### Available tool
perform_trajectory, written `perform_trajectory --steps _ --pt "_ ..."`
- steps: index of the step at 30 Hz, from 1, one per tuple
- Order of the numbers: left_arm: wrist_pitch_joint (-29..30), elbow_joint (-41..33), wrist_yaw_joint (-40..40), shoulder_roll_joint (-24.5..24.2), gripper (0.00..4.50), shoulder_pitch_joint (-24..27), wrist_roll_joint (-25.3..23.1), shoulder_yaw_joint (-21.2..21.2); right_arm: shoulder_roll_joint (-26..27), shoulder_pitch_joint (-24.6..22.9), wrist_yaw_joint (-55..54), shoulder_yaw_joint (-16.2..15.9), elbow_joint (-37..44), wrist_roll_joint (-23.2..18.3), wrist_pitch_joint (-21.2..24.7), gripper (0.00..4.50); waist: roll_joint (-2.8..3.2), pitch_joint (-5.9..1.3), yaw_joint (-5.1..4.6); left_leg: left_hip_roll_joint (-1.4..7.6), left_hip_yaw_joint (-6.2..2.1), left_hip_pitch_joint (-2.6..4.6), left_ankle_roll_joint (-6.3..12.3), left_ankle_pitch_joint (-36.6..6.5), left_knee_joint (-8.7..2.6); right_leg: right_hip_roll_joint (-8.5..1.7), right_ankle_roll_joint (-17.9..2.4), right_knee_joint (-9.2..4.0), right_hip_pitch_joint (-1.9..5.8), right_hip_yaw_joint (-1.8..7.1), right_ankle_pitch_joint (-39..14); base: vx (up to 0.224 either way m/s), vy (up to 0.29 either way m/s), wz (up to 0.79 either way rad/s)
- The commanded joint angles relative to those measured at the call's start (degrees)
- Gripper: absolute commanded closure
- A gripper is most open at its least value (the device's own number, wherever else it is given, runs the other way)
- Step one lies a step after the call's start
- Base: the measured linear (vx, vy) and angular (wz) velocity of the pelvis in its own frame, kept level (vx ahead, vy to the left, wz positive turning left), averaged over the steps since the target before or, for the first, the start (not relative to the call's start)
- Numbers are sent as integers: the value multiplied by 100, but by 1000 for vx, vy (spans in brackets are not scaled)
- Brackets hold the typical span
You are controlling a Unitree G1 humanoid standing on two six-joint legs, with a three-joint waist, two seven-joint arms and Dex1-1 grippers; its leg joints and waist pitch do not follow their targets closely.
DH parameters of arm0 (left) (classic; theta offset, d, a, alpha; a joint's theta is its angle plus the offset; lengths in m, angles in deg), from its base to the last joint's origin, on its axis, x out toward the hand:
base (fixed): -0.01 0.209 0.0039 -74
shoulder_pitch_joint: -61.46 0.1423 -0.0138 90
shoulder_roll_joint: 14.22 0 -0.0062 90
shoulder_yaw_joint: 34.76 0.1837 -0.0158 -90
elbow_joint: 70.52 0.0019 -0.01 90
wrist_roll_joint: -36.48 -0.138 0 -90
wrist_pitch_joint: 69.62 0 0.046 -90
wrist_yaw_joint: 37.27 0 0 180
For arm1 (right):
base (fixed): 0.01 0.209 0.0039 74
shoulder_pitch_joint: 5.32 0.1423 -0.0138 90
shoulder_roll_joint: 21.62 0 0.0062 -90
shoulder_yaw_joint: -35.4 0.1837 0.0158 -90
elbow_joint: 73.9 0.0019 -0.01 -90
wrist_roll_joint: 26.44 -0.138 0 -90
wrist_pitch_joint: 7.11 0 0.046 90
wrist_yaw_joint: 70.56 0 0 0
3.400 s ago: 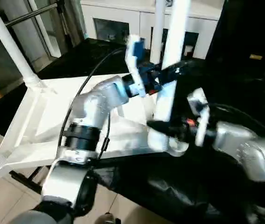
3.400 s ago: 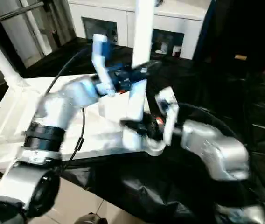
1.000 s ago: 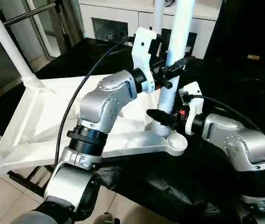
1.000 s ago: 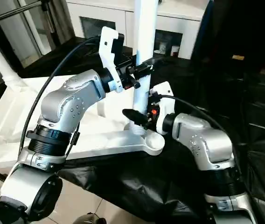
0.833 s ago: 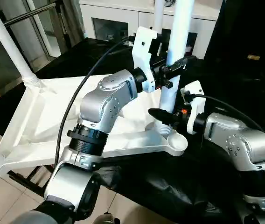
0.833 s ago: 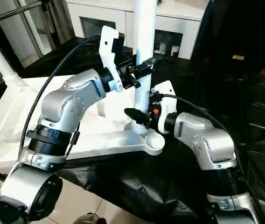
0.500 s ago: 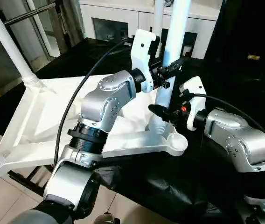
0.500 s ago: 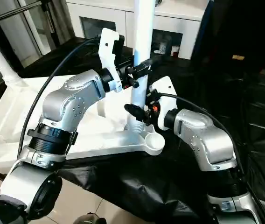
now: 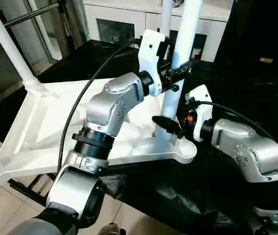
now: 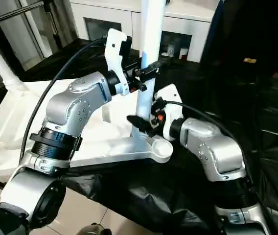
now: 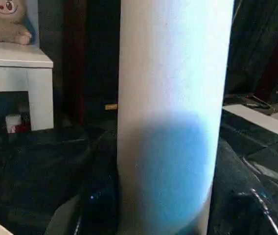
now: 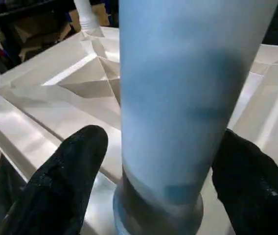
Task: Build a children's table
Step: Insert table leg to table base
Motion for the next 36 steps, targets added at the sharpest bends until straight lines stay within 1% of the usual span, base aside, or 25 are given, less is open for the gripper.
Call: perform_trajectory --steps 1,10,12,15,17,19,21,24,26,30,33,36 --pt "-73 -38 64 -38 271 -135 -45 6 29 40 -50 140 -15 -48 69 92 -140 -468 2 274 -119 49 313 -204 -310 -491 -1068 -381 370 295 -382 0 0 0" --pt "-71 -47 78 -24 271 -120 -40 12 35 86 -75 163 -52 -64 122 92 -145 -467 3 273 -116 51 301 -197 -309 -492 -1061 -381 370 299 -350 0 0 0" --pt "-40 -81 84 -8 271 -122 -5 0 45 79 -66 151 -81 -52 117 120 -149 -468 2 270 -115 48 302 -197 -308 -495 -1061 -381 375 299 -355 0 0 0" --pt "25 -137 97 24 271 -126 71 -31 67 81 -54 144 -106 -44 119 140 -147 -468 3 272 -117 49 310 -182 -308 -490 -1069 -376 371 296 -340 0 0 0" --pt "40 -160 115 28 271 -121 79 -16 82 88 -53 144 -118 -37 120 165 -131 -470 9 275 -123 47 311 -184 -308 -497 -1079 -373 372 295 -328 0 0 0" --pt "63 -187 134 40 271 -108 90 2 91 93 -53 141 -135 -36 115 178 -139 -468 2 272 -118 48 302 -213 -311 -493 -1086 -381 372 295 -350 0 0 0" --pt "82 -211 152 49 271 -97 100 17 92 96 -54 133 -149 -28 103 206 -139 -469 2 276 -120 49 299 -200 -311 -493 -1083 -379 373 297 -342 0 0 0" --pt "99 -226 168 56 271 -95 102 19 89 97 -51 132 -156 -26 106 219 -136 -469 4 271 -117 47 313 -194 -307 -495 -1090 -378 376 297 -307 0 0 0" --pt "100 -224 175 57 271 -97 99 18 82 93 -40 126 -160 -17 101 247 -135 -466 3 275 -120 53 302 -214 -311 -492 -1073 -383 371 295 -363 0 0 0" --pt "124 -243 181 53 271 -96 119 18 80 91 -22 115 -176 -7 80 256 -131 -471 5 277 -123 53 288 -211 -311 -494 -1070 -378 375 298 -350 0 0 0" --pt "145 -258 194 57 271 -97 125 11 87 102 -15 113 -197 -1 63 257 -139 -469 5 269 -119 44 299 -204 -307 -495 -1078 -378 380 299 -299 0 0 0" --pt "145 -255 192 58 271 -100 127 4 91 102 -10 119 -208 3 46 257 -128 -469 8 275 -122 53 292 -219 -310 -492 -1069 -382 372 295 -349 0 0 0"
